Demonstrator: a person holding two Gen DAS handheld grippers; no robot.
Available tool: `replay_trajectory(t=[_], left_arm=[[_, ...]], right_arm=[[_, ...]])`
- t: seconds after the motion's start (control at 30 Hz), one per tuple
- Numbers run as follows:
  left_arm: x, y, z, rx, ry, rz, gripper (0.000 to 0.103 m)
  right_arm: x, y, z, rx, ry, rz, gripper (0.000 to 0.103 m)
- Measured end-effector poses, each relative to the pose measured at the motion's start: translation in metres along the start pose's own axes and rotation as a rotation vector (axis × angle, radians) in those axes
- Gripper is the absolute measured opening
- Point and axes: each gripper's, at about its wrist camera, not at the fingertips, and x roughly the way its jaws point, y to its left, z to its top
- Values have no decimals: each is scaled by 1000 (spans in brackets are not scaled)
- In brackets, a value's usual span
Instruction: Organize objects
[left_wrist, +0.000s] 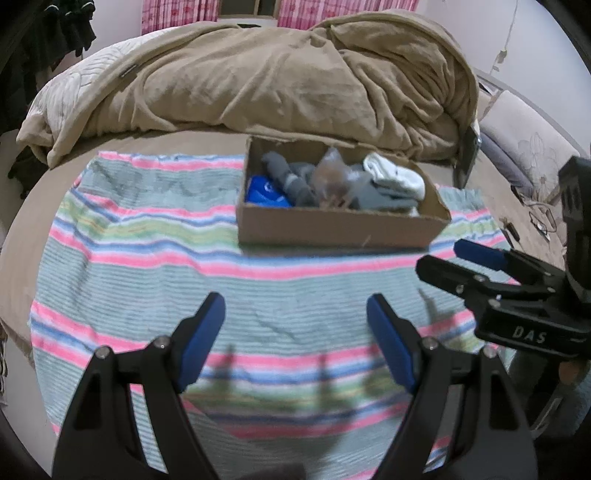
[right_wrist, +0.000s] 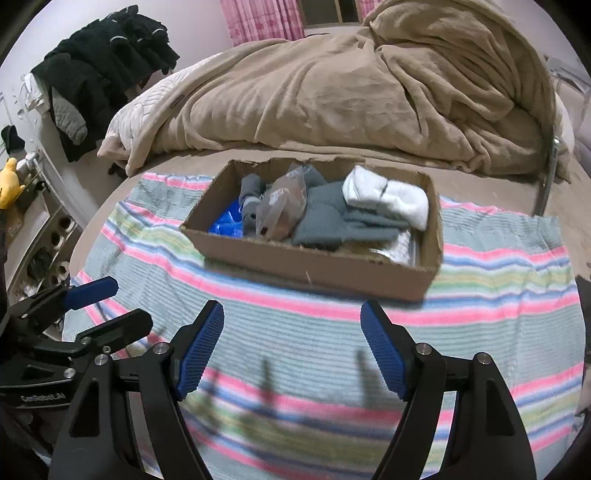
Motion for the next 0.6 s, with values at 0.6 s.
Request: replay_trajectory(t=[0.6], left_arm=[[-25,-10,-27,10,-31,17,84]], right_arm=[[-35,2,-36,7,-11,-12,79]])
